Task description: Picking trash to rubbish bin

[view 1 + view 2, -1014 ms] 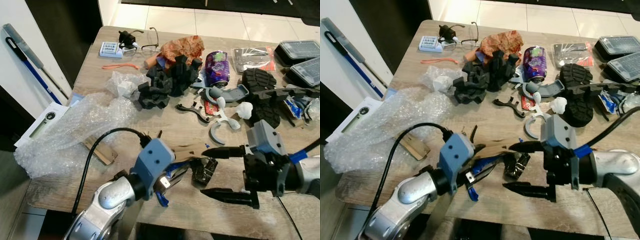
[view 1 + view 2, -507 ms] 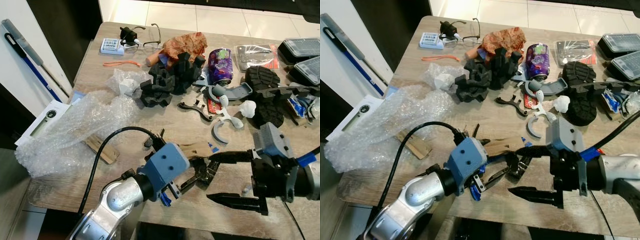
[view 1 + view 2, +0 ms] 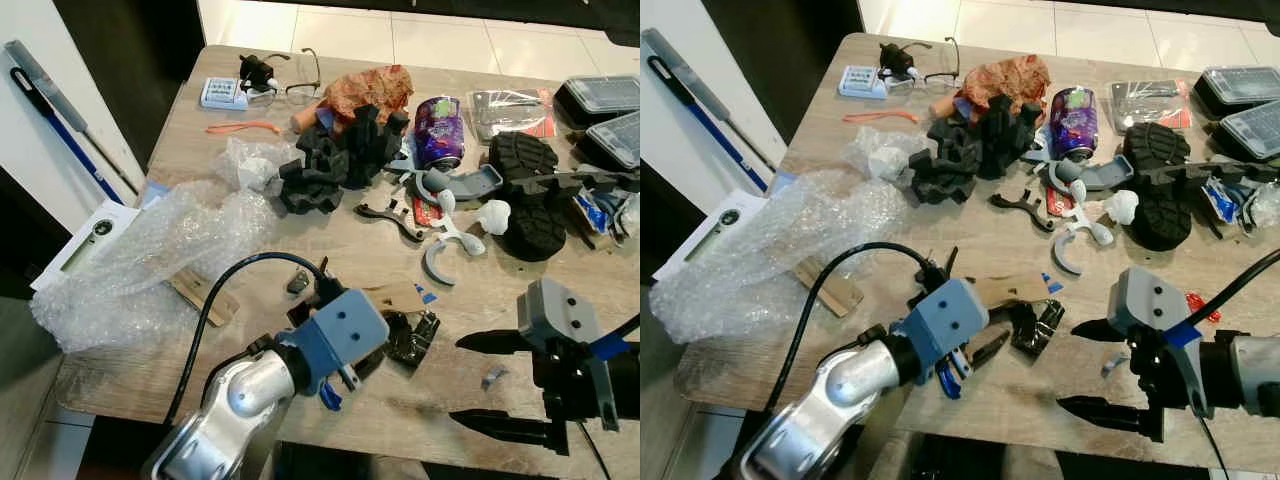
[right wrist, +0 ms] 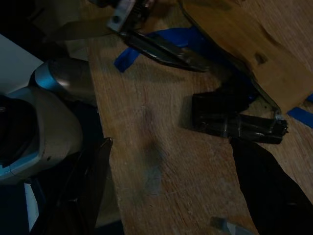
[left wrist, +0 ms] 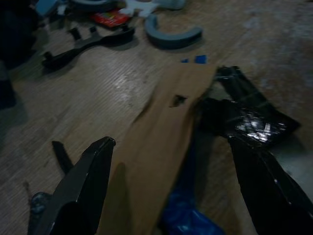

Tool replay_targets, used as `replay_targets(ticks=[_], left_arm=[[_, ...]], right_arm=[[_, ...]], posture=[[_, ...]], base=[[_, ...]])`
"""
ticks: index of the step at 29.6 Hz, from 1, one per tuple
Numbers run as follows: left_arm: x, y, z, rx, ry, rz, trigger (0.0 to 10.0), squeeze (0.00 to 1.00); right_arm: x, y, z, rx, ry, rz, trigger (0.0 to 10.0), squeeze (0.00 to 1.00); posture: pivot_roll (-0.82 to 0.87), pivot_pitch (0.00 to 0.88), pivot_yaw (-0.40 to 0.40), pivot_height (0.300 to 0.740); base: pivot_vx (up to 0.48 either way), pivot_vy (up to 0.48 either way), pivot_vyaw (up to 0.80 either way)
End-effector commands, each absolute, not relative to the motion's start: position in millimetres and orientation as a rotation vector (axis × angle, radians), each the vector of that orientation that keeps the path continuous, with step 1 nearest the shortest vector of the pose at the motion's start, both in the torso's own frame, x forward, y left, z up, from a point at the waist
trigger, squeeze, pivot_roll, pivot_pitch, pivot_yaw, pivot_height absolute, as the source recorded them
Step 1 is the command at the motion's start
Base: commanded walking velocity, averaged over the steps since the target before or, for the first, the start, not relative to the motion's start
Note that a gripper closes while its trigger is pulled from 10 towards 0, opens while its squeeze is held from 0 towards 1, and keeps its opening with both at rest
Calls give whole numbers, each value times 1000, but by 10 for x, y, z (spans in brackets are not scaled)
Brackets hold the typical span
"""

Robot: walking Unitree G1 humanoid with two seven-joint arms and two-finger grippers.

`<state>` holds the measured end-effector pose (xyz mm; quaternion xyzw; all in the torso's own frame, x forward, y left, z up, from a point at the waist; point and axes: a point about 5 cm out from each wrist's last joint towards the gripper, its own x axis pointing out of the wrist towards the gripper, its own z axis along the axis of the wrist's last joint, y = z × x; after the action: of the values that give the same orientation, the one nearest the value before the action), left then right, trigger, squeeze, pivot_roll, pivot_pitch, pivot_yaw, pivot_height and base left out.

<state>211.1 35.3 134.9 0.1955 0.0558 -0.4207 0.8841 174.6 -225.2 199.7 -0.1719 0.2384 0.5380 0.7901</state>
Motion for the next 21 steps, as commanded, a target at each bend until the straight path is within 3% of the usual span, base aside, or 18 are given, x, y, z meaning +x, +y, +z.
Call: replay_targets(ticks=[1, 13, 21], left_arm=[[2124, 357, 1294, 413, 148, -862, 10000, 0], [2426, 538, 1299, 498, 154, -732, 10000, 0], [2506, 736, 1019, 590, 327, -777, 10000, 0]], right_arm=[[1715, -2219, 2013, -384, 500, 1180, 10000, 0], [1889, -2115, 2066, -402, 408, 1202, 10000, 0], [1914, -2019, 2061, -396, 351, 1199, 10000, 0]], posture=[[-143, 203, 14, 740], [-103, 151, 2, 740], [-92, 131, 49, 740]], base=[[0, 0, 0], [0, 0, 0], [0, 0, 0]])
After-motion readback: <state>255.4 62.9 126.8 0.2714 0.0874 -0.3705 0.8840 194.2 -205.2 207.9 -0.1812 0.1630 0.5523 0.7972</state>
